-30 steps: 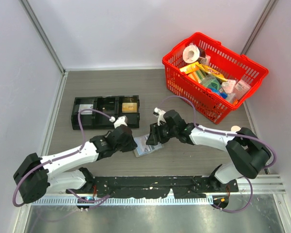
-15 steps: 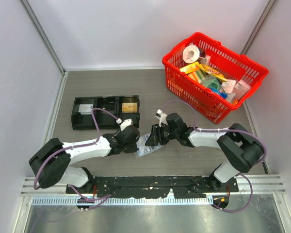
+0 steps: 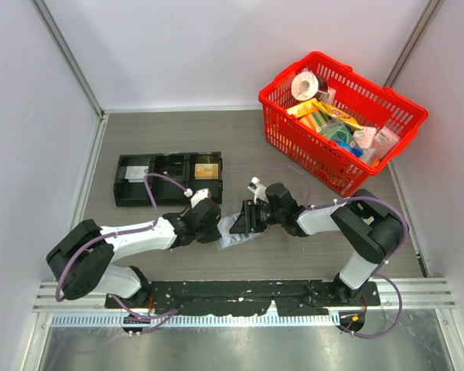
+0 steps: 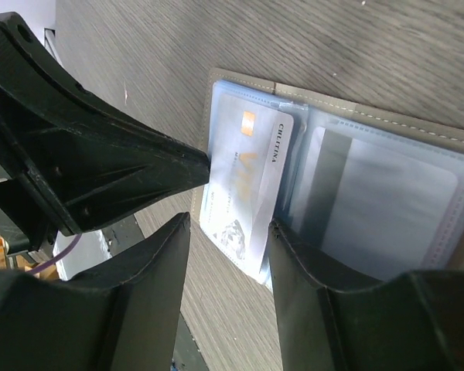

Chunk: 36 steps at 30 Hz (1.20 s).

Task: Take the credit cards out of the card holder
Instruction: Remove the credit card from the card holder.

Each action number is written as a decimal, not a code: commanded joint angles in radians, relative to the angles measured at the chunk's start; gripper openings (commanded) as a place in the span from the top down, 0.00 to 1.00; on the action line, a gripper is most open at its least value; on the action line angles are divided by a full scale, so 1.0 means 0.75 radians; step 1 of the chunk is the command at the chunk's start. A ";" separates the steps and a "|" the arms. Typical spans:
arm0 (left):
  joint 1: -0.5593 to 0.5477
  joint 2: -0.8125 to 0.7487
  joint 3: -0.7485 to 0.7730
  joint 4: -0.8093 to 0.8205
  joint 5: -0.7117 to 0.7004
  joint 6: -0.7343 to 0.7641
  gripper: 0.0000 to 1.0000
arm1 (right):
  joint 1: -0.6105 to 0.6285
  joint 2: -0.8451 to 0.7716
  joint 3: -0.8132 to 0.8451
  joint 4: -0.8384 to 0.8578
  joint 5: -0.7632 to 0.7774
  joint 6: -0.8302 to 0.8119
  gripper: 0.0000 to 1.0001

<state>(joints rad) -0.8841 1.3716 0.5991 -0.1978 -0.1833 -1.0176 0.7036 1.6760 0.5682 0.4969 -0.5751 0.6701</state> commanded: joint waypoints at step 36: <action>0.003 0.106 -0.007 -0.008 0.075 0.035 1.00 | 0.042 0.093 0.036 0.186 -0.137 0.025 0.69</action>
<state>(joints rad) -0.8764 1.3880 0.6094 -0.1997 -0.1631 -1.0084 0.7124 1.7046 0.5678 0.5491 -0.6331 0.6632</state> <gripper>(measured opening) 0.010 0.304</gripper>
